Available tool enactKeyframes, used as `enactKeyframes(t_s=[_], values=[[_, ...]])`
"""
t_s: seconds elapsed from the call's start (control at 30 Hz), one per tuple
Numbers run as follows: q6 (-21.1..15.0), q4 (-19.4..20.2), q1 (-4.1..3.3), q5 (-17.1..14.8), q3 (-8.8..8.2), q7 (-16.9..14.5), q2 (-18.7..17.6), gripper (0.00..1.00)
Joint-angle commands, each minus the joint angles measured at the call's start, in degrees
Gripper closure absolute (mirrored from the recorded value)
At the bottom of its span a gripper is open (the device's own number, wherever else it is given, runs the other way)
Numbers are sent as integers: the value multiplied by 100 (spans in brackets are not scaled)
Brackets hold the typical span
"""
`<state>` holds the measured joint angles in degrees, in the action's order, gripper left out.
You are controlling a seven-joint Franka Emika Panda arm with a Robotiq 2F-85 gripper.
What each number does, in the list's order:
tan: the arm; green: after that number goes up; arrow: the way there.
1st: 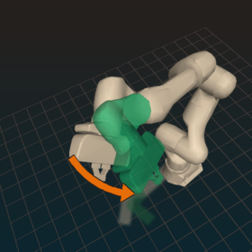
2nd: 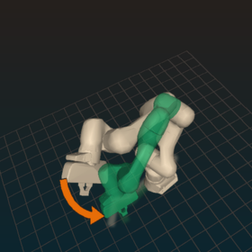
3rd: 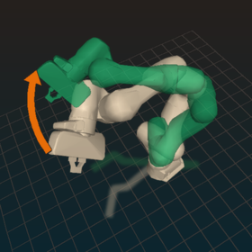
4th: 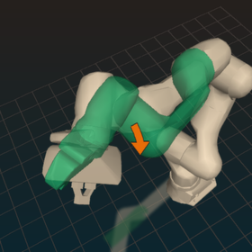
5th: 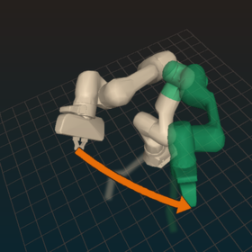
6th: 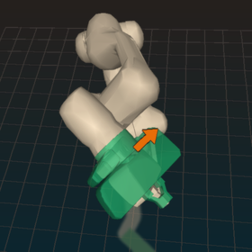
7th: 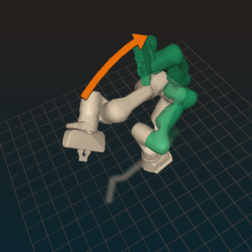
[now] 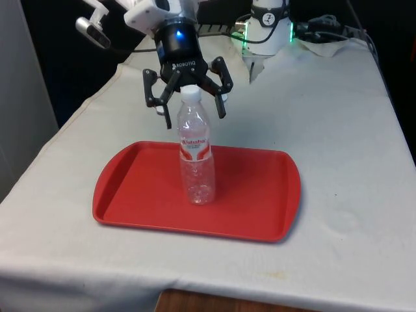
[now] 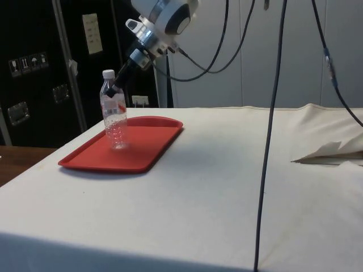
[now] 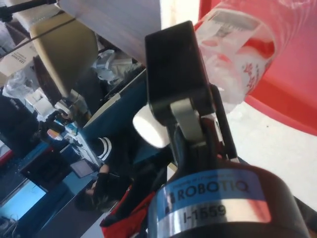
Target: Place the bottle upright on the tray.
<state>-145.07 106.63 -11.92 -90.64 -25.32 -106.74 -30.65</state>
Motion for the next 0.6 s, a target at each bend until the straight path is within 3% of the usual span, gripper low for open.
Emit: enactKeyframes(t_s=[0.0, 0.13, 0.4, 0.43, 0.57], values=[[0, 40, -23, 103, -23, 97, 52, 0], [0, 0, 0, 34, 0, 46, 74, 0], [11, 40, -23, 218, -29, 235, 275, 0], [6, 0, 0, 109, -6, 143, 246, 0], [17, 40, -29, 235, -34, 264, 355, 0]])
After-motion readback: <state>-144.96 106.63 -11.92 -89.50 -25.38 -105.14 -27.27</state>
